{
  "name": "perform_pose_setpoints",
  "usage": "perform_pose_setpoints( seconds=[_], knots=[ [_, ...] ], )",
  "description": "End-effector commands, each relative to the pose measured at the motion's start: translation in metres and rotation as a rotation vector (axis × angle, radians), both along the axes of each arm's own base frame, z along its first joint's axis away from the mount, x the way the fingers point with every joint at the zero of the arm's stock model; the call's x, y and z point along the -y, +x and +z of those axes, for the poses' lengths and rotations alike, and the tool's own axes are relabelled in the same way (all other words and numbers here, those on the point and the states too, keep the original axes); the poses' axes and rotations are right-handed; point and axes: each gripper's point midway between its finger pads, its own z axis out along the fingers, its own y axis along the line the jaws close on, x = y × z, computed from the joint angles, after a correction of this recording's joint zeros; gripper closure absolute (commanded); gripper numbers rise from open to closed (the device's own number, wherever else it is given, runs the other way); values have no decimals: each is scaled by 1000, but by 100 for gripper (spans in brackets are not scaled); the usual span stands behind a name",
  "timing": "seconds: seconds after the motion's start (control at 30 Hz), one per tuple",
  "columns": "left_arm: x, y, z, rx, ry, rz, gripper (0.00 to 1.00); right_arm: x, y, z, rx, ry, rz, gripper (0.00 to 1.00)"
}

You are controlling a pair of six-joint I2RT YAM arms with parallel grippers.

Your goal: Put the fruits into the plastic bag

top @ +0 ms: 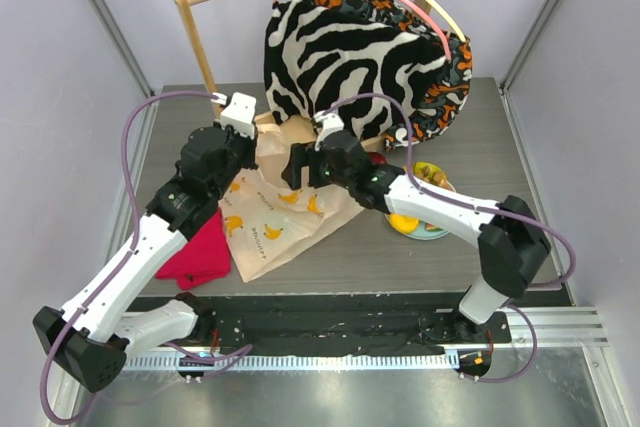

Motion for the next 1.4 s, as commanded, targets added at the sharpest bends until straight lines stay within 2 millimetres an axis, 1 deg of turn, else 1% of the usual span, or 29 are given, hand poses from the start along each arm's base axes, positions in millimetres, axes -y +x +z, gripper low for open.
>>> perform_pose_setpoints(
  seconds=[0.0,0.03,0.07,0.13,0.17,0.2,0.27,0.3,0.37,0.4,0.43,0.47,0.5,0.53,0.57,0.63,0.67,0.73,0.8,0.83,0.87,0.97,1.07,1.1,1.17,1.23,1.3,1.33,1.37],
  knots=[
    [6,3,20,47,-59,-12,100,6,7,79,138,278,-54,11],
    [6,3,21,50,-60,-11,100,8,6,85,155,302,-56,11],
    [5,4,20,47,-58,-8,100,8,5,100,194,351,-46,11],
    [4,4,19,46,-53,-3,100,13,-4,107,231,386,-23,12],
    [4,4,20,48,-52,-2,100,13,-7,121,275,431,-5,12],
    [4,5,19,45,-51,-1,100,14,-16,116,275,438,30,12],
    [4,4,19,47,-51,-1,100,20,-26,138,349,491,59,12],
    [3,5,19,46,-50,2,100,24,-29,133,355,483,57,12],
    [3,5,19,45,-52,3,100,37,-32,147,407,506,34,13],
    [4,5,19,45,-52,1,100,50,-25,140,415,484,-47,13],
    [3,5,19,44,-51,4,100,65,-24,150,441,496,-109,14],
    [3,5,19,46,-50,5,100,76,-20,147,441,482,-172,14],
    [2,4,21,51,-50,8,100,104,-6,140,446,450,-335,14],
    [1,5,20,49,-47,11,100,121,-5,144,451,446,-415,14],
    [1,4,21,51,-50,11,100,137,-1,128,413,375,-494,14],
    [2,4,21,51,-50,10,100,176,9,123,418,276,-686,14],
    [2,4,21,52,-51,5,100,186,9,108,394,175,-712,14],
    [2,5,20,49,-50,7,100,205,15,109,398,76,-772,14],
    [2,5,20,49,-51,7,100,219,20,100,359,-7,-803,14],
    [3,4,21,50,-52,4,100,226,20,88,317,-60,-799,14],
    [3,4,19,47,-51,4,100,235,31,83,278,-50,-800,14],
    [3,5,19,45,-52,3,100,247,46,68,183,-1,-777,14],
    [4,5,18,44,-51,3,100,253,58,56,151,-45,-775,15],
    [4,6,18,44,-51,3,100,253,63,43,122,-76,-770,15],
    [3,6,17,41,-45,5,100,253,70,35,87,-86,-757,14],
    [4,6,16,40,-43,5,100,254,79,18,39,-97,-744,14],
    [3,6,16,40,-44,7,100,252,87,14,29,-106,-741,13],
    [3,6,17,42,-43,7,100,250,92,3,13,-127,-738,13],
    [3,5,18,45,-44,5,100,250,96,2,13,-134,-743,13]
  ],
)
